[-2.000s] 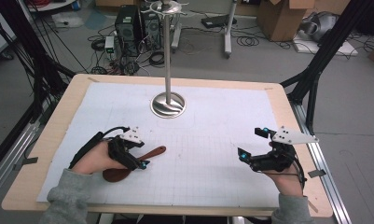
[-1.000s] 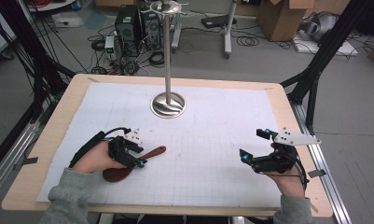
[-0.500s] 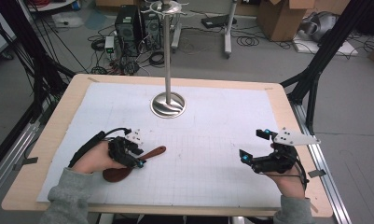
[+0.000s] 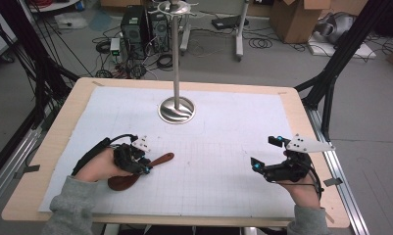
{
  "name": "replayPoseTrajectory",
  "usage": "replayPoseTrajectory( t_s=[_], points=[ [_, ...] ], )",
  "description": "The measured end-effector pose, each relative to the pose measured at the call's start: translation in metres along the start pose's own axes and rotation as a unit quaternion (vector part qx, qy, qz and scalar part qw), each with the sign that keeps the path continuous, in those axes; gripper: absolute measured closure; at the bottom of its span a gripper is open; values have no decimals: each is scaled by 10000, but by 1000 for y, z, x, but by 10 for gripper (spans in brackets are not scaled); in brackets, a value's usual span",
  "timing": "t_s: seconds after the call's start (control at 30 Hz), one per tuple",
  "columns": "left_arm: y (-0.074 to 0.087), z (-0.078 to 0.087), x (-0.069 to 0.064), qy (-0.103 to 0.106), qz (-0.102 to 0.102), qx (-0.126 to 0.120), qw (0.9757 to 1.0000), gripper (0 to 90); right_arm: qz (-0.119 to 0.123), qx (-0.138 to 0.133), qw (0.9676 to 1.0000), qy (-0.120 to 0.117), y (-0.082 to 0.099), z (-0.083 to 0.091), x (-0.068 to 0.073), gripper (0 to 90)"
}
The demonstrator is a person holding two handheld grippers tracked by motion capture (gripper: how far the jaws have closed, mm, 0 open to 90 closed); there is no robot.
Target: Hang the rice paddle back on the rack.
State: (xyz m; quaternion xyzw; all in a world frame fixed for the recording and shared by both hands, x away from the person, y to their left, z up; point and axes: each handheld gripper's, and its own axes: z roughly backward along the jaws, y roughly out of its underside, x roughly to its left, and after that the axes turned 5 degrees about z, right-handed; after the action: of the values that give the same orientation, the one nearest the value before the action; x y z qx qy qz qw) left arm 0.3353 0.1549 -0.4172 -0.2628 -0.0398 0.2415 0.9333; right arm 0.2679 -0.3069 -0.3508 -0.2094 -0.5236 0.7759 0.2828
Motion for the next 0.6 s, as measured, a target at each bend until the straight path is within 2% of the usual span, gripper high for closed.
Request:
replayPoseTrajectory(
  t_s=[0.23, 0.3, 0.43, 0.6],
  points=[
    [0, 0, 0, -48, -75, 4, 10000, 761, 46, 20, 10000, -41, 0, -1, 1, 1],
    [-1, 0, -1, -65, 20, -11, 10000, 762, 40, 33, 10000, -65, 0, -1, 2, 1],
    [-2, 0, -2, -106, 58, 47, 9999, 765, 25, 7, 10000, -65, -1, -2, 1, 1],
    [-1, 2, 0, -77, 106, -30, 9999, 766, 46, 20, 10000, -69, -1, -2, 0, 1]
  ],
)
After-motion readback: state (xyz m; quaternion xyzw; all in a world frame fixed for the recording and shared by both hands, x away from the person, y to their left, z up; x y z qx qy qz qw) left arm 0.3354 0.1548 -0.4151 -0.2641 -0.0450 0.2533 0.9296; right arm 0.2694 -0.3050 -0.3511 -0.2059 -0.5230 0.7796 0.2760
